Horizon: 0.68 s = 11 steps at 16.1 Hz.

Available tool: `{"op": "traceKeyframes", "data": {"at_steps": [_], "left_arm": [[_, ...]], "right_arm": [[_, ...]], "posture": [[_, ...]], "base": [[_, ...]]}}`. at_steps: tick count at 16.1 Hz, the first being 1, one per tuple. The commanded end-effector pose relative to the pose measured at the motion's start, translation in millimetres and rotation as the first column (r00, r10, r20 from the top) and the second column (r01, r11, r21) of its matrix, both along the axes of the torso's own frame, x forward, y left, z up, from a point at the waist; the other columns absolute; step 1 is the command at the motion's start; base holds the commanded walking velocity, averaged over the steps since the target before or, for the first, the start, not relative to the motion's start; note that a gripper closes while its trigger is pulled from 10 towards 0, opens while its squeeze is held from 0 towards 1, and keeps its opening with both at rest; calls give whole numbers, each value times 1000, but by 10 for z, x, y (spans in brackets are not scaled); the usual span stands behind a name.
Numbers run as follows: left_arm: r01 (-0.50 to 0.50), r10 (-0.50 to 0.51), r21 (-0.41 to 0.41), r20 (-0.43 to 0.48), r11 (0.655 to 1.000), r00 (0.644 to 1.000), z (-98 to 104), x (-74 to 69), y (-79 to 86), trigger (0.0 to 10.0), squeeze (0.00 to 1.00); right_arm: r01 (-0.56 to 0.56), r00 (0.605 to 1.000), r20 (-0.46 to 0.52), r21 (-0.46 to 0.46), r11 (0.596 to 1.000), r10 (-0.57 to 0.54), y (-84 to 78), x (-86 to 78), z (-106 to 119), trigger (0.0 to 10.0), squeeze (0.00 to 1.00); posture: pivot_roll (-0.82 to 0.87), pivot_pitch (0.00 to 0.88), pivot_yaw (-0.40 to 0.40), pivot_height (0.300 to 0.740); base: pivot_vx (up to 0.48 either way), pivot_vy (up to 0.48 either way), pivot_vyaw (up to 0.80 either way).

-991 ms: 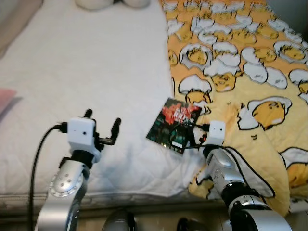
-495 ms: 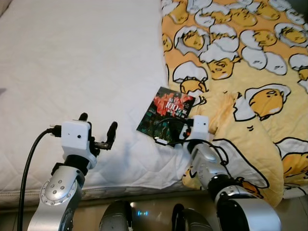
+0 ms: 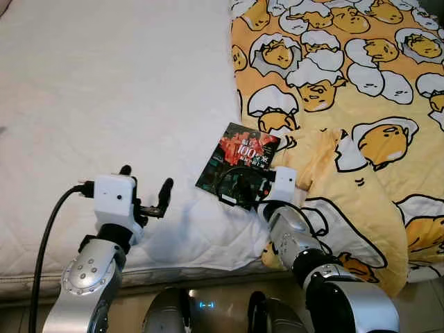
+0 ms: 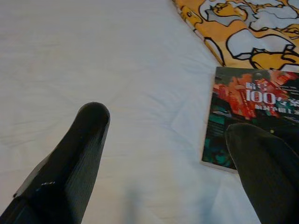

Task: Clean up the room

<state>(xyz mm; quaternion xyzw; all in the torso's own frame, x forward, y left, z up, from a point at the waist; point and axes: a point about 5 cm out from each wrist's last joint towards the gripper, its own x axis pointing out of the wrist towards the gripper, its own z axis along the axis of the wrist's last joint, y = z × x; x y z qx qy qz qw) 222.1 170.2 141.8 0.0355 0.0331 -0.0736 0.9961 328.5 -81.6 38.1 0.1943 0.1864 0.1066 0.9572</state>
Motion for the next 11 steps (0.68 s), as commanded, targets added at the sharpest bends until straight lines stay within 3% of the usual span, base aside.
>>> {"op": "traceKeyframes", "data": {"at_steps": [1,11], "left_arm": [[15,-15,10,5,1000,1000,38,-29,-27,10000,0],[20,-20,6,-6,1000,1000,-6,6,-80,10000,0]], "right_arm": [[-46,997,-67,15,999,47,105,-110,-127,0,0],[-108,994,-7,46,993,109,260,-53,0,0,0]], "posture": [[267,268,-27,740],[247,257,-33,740]], "base": [[0,0,0],[0,0,0]]}}
